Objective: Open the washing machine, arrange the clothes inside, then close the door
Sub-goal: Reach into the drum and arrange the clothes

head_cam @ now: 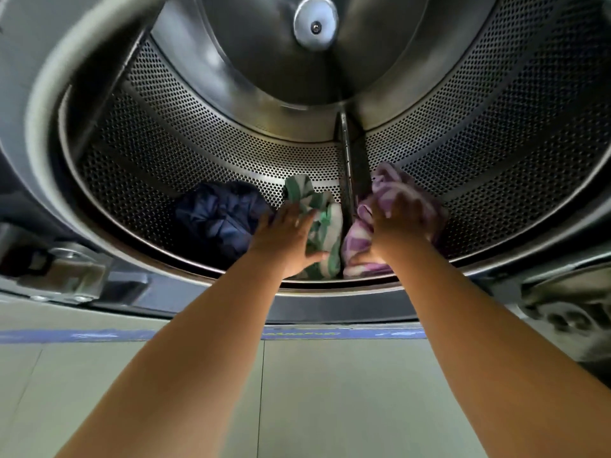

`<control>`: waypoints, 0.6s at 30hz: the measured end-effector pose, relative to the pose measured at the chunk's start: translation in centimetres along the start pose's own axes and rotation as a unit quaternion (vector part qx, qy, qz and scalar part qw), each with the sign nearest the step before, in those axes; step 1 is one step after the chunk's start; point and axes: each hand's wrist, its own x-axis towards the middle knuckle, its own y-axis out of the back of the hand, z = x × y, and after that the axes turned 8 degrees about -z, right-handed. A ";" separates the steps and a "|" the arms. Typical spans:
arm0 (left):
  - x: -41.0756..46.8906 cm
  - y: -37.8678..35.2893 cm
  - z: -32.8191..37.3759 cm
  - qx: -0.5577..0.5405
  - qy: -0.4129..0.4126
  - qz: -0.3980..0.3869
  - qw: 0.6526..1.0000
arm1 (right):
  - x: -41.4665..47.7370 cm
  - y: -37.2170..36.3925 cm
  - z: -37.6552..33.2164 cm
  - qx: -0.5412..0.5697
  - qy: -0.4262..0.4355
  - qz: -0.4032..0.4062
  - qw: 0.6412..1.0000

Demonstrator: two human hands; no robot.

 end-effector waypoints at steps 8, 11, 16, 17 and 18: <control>1.7 -1.4 3.4 0.083 -0.100 -0.063 0.990 | 0.6 -0.2 2.3 -0.084 -0.066 0.018 0.994; 1.7 -1.2 2.0 0.144 -0.051 -0.085 0.985 | 1.1 0.7 2.6 -0.065 -0.087 0.051 0.993; 1.7 -1.0 -0.1 0.118 -0.006 -0.119 0.986 | 0.3 1.8 0.9 0.016 0.011 0.054 0.998; 1.7 -1.0 -0.2 0.120 -0.008 -0.120 0.986 | -0.1 1.7 0.7 0.029 0.035 0.009 0.999; 1.7 -0.9 -0.2 0.120 -0.008 -0.120 0.985 | -0.3 1.6 0.7 0.012 0.046 -0.022 0.999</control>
